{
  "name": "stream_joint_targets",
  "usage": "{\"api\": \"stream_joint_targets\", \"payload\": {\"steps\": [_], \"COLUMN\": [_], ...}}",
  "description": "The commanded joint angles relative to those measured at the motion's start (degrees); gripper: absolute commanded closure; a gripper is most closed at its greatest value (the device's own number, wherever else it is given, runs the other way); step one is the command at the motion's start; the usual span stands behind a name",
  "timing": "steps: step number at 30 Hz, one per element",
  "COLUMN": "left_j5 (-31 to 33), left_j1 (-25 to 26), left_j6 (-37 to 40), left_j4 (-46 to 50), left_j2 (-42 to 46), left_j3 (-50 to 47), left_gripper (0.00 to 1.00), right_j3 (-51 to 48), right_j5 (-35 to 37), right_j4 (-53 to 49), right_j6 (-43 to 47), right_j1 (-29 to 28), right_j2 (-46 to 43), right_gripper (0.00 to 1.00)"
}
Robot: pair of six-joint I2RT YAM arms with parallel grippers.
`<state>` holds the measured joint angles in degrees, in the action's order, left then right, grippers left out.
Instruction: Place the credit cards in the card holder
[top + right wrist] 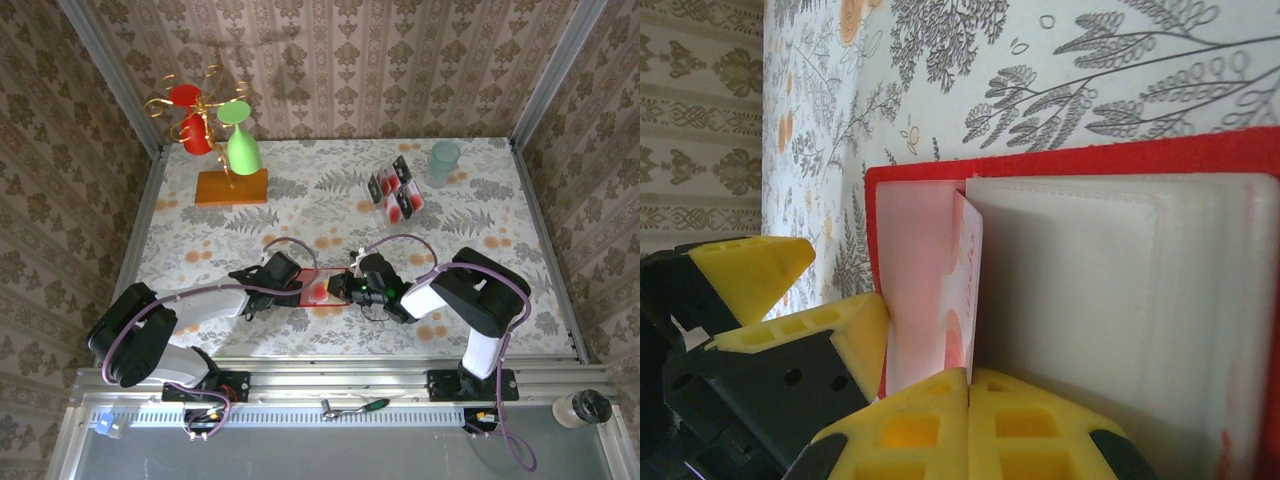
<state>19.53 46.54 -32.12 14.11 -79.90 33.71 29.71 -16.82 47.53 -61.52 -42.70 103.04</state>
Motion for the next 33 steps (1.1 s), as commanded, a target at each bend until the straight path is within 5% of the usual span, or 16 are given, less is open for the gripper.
{"api": "stream_joint_targets", "payload": {"steps": [1, 3, 8, 12, 17, 21, 33], "left_j5": [0.3, 0.2, 0.3, 0.4, 0.5, 0.6, 0.3], "left_j1": [0.6, 0.7, 0.8, 0.8, 0.7, 0.6, -0.3], "left_j6": [-0.9, -0.9, -1.1, -1.0, -1.0, -1.1, -0.6], "left_j4": [0.5, 0.4, 0.4, 0.5, 0.7, 0.8, 0.0], "left_j2": [-0.3, -0.3, 0.0, 0.4, 1.7, 2.9, 3.4], "left_j3": [-0.8, -0.8, -0.8, -0.8, -0.8, -0.8, -2.1], "left_gripper": [0.00, 0.00, 0.00, 0.00, 0.00, 0.00, 0.00], "right_j3": [0.9, 1.1, 2.3, 4.9, 10.8, 15.6, 20.7], "right_j5": [-2.1, -2.4, -2.4, -1.3, 2.0, 2.6, 3.6], "right_j4": [-6.1, -6.5, -12.2, -22.5, -38.5, -46.4, -49.1], "right_j6": [1.1, 1.1, 3.6, 8.6, 15.4, 18.8, 19.5], "right_j1": [-0.6, -0.6, -0.3, 0.1, 0.1, 0.1, -0.6], "right_j2": [2.7, 2.9, 0.4, -5.1, -10.6, -10.4, -4.6], "right_gripper": [1.00, 1.00, 0.66, 0.57, 0.58, 0.70, 0.82]}}
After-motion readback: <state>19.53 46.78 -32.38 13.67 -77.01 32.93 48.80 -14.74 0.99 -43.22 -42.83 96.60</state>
